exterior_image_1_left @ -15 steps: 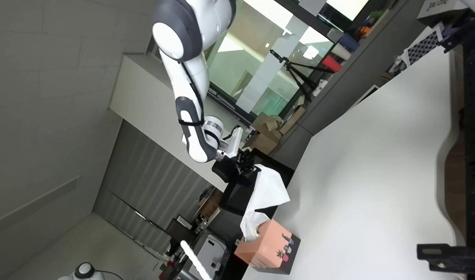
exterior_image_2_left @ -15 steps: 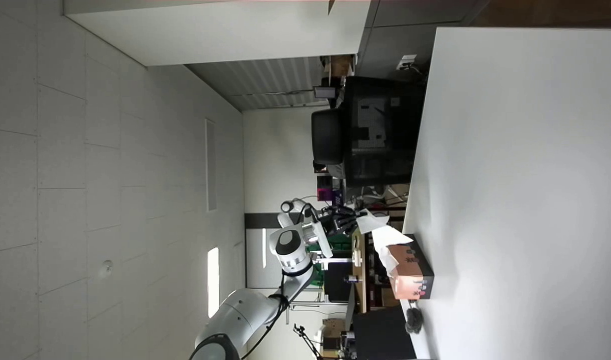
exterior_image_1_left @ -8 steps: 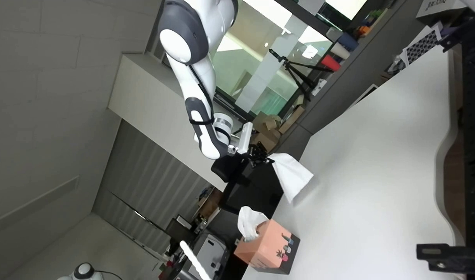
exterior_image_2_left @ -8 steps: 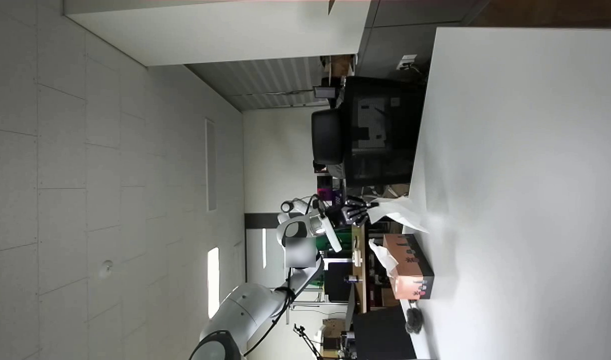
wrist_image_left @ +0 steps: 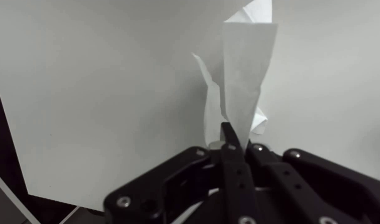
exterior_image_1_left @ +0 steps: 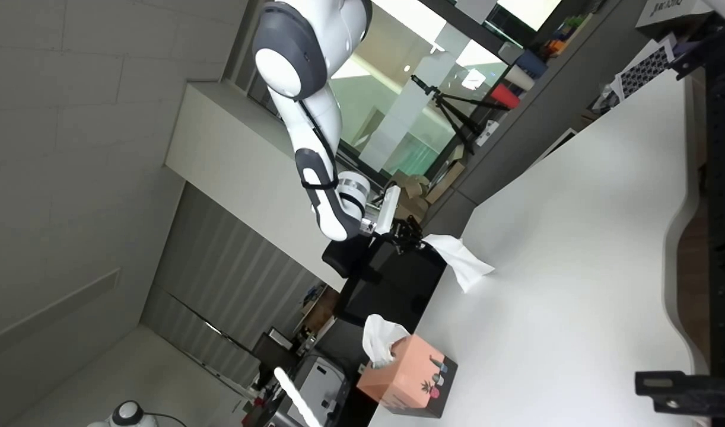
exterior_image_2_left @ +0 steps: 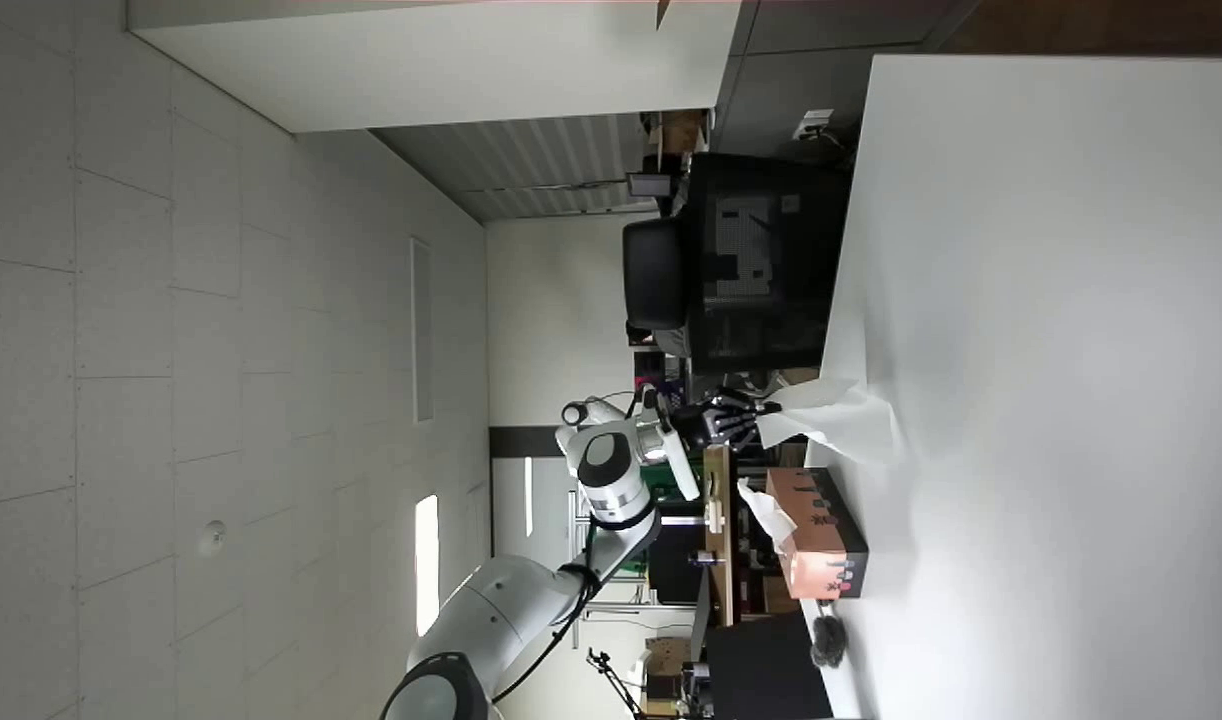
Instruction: Remove three tissues from the box and put them on the counter
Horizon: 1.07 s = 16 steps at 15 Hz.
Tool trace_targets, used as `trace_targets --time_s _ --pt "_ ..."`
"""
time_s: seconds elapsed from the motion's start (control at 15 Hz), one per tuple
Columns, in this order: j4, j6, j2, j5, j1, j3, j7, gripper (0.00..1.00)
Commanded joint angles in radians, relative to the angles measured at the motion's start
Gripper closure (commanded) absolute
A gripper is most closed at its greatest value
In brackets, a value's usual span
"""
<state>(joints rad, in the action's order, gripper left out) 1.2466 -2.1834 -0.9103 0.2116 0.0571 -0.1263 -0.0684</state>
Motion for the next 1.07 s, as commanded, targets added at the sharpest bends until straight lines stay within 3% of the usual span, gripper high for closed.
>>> trace_targets --time_s 0.0,0.53,1.0 --pt "-0.004 0.003 -0.001 0.004 -0.004 0.006 -0.002 0.99" --pt "-0.004 0.003 -0.001 0.003 -0.004 0.008 -0.002 0.99" --pt "0.019 -0.171 -0.064 -0.055 -0.046 -0.017 -0.139 1.0"
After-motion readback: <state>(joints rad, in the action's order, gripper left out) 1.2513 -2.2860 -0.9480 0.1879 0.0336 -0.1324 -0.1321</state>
